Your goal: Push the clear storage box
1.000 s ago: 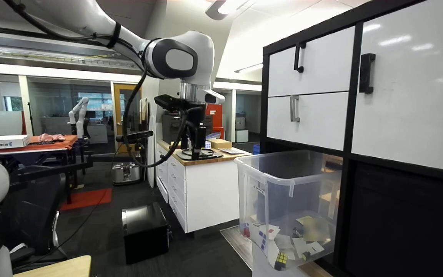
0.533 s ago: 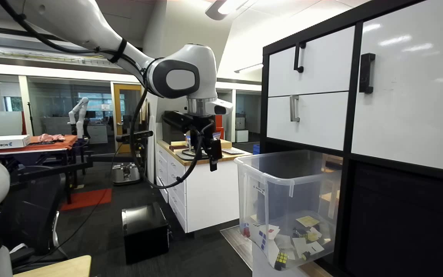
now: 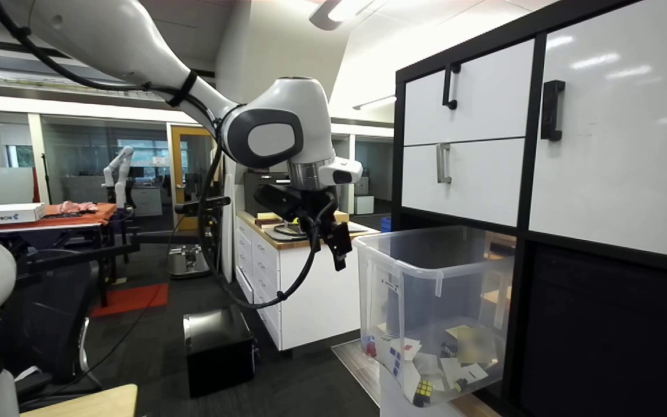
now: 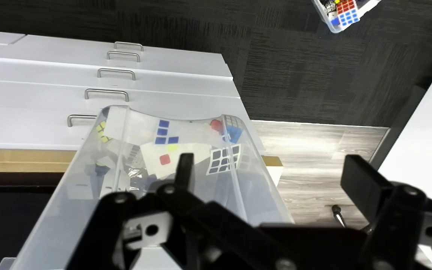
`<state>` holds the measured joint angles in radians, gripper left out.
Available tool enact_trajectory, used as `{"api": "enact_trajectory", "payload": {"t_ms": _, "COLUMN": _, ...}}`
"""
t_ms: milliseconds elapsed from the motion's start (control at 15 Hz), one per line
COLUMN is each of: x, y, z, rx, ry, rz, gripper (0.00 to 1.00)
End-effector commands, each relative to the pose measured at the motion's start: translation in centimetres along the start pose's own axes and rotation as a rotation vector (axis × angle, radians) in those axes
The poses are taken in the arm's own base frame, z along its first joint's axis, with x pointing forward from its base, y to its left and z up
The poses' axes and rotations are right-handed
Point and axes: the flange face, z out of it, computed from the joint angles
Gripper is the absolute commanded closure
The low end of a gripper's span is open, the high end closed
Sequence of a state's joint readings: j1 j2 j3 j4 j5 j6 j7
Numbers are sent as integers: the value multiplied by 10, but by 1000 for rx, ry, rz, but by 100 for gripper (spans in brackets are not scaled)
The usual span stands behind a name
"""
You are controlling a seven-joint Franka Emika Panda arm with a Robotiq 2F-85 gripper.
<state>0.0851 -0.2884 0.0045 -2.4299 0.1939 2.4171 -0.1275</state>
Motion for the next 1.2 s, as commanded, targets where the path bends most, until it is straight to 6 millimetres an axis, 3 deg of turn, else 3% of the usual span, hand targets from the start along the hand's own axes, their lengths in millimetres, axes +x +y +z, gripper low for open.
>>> {"api": "enact_trajectory", "payload": {"t_ms": 0, "x": 0, "y": 0, "z": -1, "rx": 0, "ry": -1, "rz": 0, "gripper": 0}}
{"api": "enact_trajectory", "payload": {"t_ms": 400, "x": -1, "y": 3, "z": 9, "rx": -31, "ry": 77, "rz": 1, "gripper": 0}}
{"api": "enact_trajectory", "payload": {"t_ms": 1000, "x": -6, "y": 36, "z": 66, "rx": -180, "ry": 212, "rz": -23, "gripper": 0}}
{"api": "enact_trajectory", "payload": {"t_ms": 1067, "x": -5, "y": 39, "z": 69, "rx": -189, "ry": 216, "rz": -16, "gripper": 25}}
{"api": "enact_trajectory", "payload": {"t_ms": 1133, "x": -3, "y": 42, "z": 73, "rx": -197, "ry": 219, "rz": -10, "gripper": 26}}
